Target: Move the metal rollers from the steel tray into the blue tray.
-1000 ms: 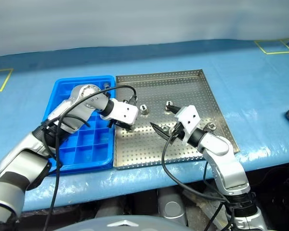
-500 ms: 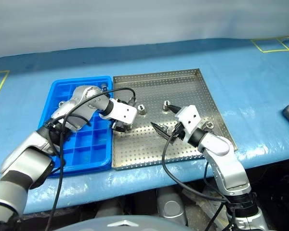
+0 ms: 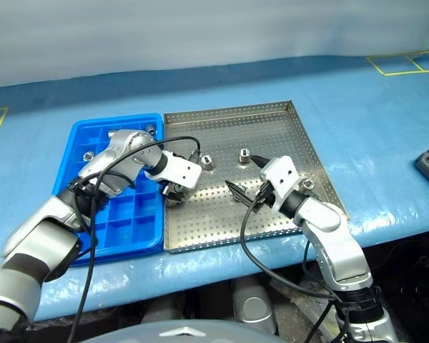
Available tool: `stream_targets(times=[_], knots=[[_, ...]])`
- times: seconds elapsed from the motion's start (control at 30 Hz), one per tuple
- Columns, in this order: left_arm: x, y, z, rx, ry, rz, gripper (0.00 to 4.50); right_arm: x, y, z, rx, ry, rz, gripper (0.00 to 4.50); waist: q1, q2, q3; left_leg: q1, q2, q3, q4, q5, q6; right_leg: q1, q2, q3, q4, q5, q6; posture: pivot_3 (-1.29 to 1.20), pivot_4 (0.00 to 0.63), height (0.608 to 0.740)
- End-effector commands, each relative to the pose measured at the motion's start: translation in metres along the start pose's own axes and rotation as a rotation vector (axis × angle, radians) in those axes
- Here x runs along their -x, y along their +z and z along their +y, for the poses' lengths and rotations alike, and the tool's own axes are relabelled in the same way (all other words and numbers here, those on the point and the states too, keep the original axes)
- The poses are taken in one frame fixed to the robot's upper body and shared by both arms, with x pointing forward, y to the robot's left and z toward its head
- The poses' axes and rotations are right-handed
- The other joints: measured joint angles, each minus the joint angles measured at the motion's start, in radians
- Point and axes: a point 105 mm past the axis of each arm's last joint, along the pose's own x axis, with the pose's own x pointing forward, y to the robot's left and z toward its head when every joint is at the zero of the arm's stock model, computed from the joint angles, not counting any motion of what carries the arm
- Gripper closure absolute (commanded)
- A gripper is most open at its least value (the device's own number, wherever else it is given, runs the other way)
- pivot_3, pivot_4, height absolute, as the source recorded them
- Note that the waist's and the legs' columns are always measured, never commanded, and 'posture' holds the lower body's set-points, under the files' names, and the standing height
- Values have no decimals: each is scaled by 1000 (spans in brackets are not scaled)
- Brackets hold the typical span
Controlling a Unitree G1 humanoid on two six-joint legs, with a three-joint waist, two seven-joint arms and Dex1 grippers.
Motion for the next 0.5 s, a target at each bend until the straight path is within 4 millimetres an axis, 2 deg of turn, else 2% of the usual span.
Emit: stream_targets(times=[0.03,0.17,0.27,0.37,0.5], knots=[[1,-4,0,5,-10,23,418,3,15,-1,35,-12,-51,0,-2,0,0,0,0,0,0,0,0,0,0,0,0,0,0,-297,150,740],[-3,-7,-3,18,-27,30,418,3,15,-1,36,-16,-53,0,-8,0,0,0,0,0,0,0,0,0,0,0,0,0,0,-300,150,740],[-5,-7,-4,27,-33,31,999,3,16,-2,37,-19,-54,0,-9,0,0,1,0,0,0,0,0,1,0,0,0,0,1,-301,150,740],[-5,-8,-3,31,-30,33,1946,3,16,-2,37,-22,-53,0,-9,0,0,1,0,1,1,0,0,1,0,1,0,0,2,-301,150,740],[-5,-10,-4,38,-28,41,1946,3,16,-3,39,-24,-54,0,-10,0,0,1,0,1,1,0,0,1,0,2,0,0,3,-297,150,740]])
